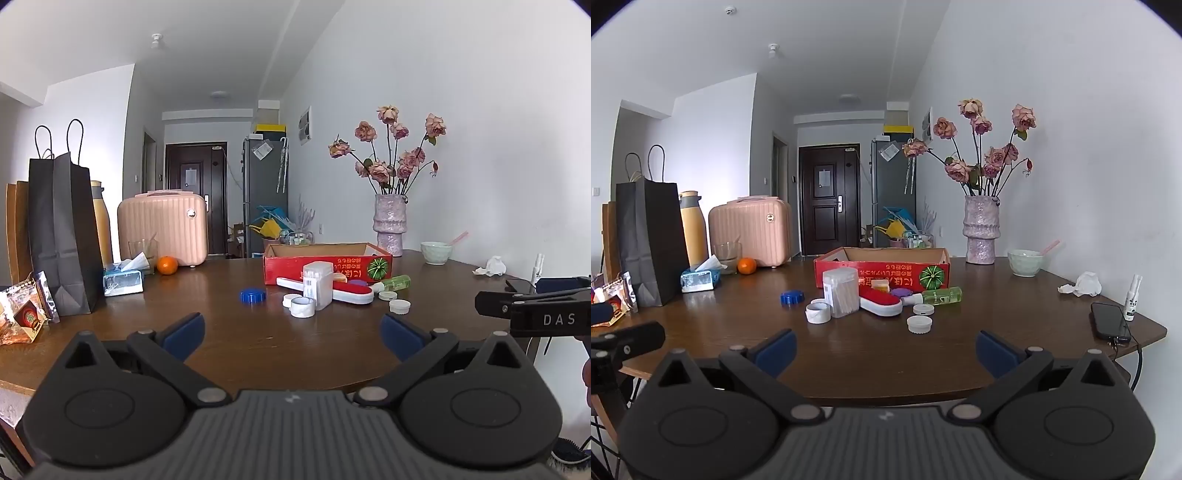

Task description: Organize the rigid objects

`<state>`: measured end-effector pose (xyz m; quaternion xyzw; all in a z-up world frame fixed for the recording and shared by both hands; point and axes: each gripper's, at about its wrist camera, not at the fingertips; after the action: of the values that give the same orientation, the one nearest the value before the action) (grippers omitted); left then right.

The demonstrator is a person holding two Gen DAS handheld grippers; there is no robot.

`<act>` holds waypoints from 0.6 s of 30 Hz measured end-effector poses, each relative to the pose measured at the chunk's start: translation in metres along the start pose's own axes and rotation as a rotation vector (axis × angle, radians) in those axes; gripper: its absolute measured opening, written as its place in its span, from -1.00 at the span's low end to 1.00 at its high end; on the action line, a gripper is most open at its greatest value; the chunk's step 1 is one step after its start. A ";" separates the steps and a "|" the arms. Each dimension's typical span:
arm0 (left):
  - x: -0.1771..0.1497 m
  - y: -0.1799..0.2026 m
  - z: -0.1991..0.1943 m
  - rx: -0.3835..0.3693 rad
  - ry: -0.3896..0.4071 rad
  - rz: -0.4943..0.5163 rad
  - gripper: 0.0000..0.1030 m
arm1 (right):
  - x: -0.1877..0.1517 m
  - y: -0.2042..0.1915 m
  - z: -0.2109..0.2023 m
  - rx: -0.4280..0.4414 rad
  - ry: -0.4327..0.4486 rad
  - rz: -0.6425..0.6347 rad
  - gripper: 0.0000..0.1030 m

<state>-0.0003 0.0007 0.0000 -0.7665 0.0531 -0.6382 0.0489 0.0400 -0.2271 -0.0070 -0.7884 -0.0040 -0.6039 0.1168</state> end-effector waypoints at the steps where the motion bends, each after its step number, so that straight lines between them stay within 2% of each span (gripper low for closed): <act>1: 0.000 -0.001 0.000 0.003 -0.001 -0.002 1.00 | 0.000 0.000 0.001 0.000 -0.001 -0.001 1.00; 12: 0.006 0.000 -0.007 0.015 0.002 0.012 1.00 | -0.001 0.001 0.004 -0.005 -0.009 -0.001 1.00; 18: 0.005 0.001 0.003 0.019 -0.003 0.008 1.00 | 0.002 0.001 0.002 -0.010 -0.004 0.001 1.00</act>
<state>0.0038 -0.0009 0.0042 -0.7668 0.0501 -0.6372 0.0587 0.0428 -0.2276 -0.0059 -0.7902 -0.0007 -0.6022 0.1134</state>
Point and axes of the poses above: each gripper's, at about its wrist camera, not at the fingertips, and z roughly the way its jaws point, y to its right, x to its top, and after that the axes turned 8 degrees about z, right-handed
